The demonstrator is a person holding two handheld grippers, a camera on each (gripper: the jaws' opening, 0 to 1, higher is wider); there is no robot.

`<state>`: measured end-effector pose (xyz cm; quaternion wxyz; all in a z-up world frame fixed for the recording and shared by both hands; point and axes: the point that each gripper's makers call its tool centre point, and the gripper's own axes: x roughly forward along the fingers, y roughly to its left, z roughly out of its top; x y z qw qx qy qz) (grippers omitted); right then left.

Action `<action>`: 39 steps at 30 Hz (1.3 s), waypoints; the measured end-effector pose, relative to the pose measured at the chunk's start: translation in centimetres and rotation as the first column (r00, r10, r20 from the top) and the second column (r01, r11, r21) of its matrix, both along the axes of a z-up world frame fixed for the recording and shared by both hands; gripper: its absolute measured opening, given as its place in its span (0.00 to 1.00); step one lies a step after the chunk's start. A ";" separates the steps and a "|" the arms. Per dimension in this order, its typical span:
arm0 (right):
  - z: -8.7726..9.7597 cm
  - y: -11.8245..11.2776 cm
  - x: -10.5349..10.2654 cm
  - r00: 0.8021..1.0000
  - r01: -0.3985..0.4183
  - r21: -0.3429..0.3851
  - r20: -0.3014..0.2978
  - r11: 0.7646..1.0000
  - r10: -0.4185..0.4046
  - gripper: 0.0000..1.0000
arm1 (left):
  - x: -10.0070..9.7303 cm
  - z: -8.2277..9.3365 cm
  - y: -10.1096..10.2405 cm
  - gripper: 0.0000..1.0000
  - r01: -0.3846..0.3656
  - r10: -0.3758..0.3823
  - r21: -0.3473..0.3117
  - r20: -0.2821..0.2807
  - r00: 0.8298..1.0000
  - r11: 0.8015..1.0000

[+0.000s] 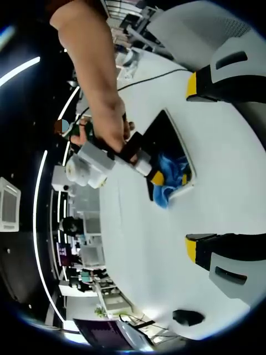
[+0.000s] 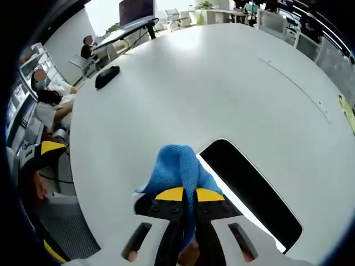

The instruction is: Wipe the mirror surface with the cleaning cloth until all visible marks leave the cleaned area.

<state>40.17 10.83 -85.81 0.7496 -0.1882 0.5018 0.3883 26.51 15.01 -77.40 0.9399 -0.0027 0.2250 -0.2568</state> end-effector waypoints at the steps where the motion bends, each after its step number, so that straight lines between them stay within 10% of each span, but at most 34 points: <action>1: 0.0 0.0 0.2 1.000 0.000 0.000 0.001 1.000 0.000 0.01 | 0.0 0.0 0.0 0.99 0.000 0.000 0.001 0.000 1.000 1.000; 39: 0.2 -0.5 5.5 1.000 -0.011 -0.039 0.016 0.999 0.012 0.01 | 0.0 -0.1 0.1 0.99 -0.002 0.002 0.007 -0.009 1.000 1.000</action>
